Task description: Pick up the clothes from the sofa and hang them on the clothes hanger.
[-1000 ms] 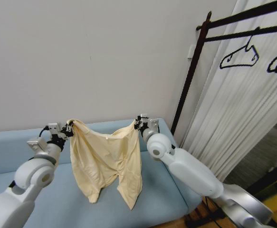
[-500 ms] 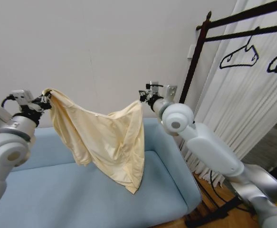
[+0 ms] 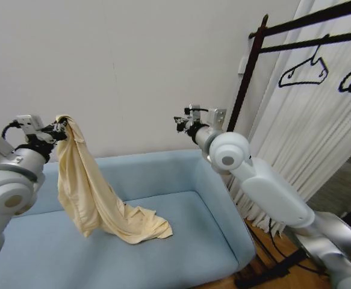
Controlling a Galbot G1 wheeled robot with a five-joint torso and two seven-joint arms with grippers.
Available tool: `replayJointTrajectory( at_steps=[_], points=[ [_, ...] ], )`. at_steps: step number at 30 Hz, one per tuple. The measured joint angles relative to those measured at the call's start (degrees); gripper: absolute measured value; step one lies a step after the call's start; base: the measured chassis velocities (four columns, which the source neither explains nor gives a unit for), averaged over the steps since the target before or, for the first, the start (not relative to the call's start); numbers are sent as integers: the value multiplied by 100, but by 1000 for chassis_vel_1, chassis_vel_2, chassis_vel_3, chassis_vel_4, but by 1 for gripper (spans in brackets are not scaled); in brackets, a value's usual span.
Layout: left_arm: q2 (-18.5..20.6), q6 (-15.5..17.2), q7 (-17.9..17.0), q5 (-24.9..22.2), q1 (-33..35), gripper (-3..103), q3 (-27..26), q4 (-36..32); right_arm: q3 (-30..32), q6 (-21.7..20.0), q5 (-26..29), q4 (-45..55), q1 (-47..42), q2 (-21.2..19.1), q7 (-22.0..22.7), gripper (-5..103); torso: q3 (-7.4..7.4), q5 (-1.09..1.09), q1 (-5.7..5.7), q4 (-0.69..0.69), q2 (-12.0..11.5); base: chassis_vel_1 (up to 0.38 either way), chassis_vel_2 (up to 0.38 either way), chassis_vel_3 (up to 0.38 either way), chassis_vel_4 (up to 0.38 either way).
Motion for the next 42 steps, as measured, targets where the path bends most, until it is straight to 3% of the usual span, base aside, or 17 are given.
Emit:
replayJointTrajectory(
  at_steps=[5, 8, 11, 14, 16, 17, 20, 21, 24, 26, 29, 33, 36, 37, 42],
  points=[
    [254, 51, 288, -360, 23, 1, -28, 154, 74, -8, -3, 201, -486, -43, -5, 13, 0, 0, 0, 0, 0, 0, 0, 0, 0],
    [550, 97, 454, -715, -80, 1, -28, 334, 97, -25, 29, 346, -780, -106, -66, 28, 0, 0, 0, 1, 0, 0, 0, 0, 0],
    [702, 102, 559, -832, -156, 1, -30, 400, 130, -31, 50, 451, -1054, -142, -112, 33, 0, 0, 0, 1, 0, 0, 0, 0, 0],
    [857, 102, 655, -1060, -249, 1, -61, 425, 161, -32, 51, 621, -1537, -191, -157, 50, 0, 0, 0, 0, 0, 0, 0, 0, 0],
    [906, 102, 709, -1151, -278, 1, -63, 440, 164, -33, 48, 686, -1693, -201, -175, 55, 0, 1, 0, 0, 0, 0, 0, 0, 0],
    [959, 96, 807, -1236, -312, 1, -61, 478, 165, -33, 42, 753, -1826, -208, -188, 55, 0, 1, 0, 0, 0, 0, 0, 0, 0],
    [1128, -20, 1302, -1423, -443, 1, 16, 677, 167, -31, 28, 912, -2073, -214, -225, 72, 0, 1, 0, 0, 0, 0, 0, 0, 0],
    [1128, -20, 1302, -1423, -443, 1, 16, 677, 167, -31, 28, 912, -2073, -214, -225, 72, 0, 1, 0, 0, 0, 0, 0, 0, 0],
    [1257, -131, 1755, -1672, -515, 1, 63, 872, 167, -7, 25, 1043, -2221, -196, -232, 83, 0, 0, 0, 0, 0, 0, 0, 0, 0],
    [1285, -162, 1868, -1785, -520, 1, 62, 925, 172, 20, 25, 1066, -2356, -158, -235, 93, 0, 0, 0, 1, 0, 0, 0, 0, 0],
    [1287, -178, 1880, -1826, -508, 1, 37, 925, 140, 102, 15, 1021, -2549, -85, -242, 97, 0, -2, 0, 0, 0, 0, 0, 0, 0],
    [1292, -198, 1880, -1876, -517, 1, 9, 888, 36, 289, -216, 605, -3001, 328, -388, 100, 0, 0, -1, 0, 0, 0, 0, 0, 0],
    [1304, -200, 1872, -1894, -550, 1, 12, 864, -224, 614, -917, -44, -3292, 827, -645, 100, 0, 0, 0, 1, -1, 0, 0, 0, 0],
    [1304, -200, 1872, -1894, -550, 1, 12, 864, -224, 614, -917, -44, -3292, 827, -645, 100, 0, 0, 0, 1, -1, 0, 0, 0, 0],
    [1308, -200, 1872, -1884, -562, 1, 24, 865, -554, 1282, -1886, -1455, -3426, 1588, -1496, 100, 0, -2, 0, 0, -1, 0, 0, 0, 0]
  ],
)
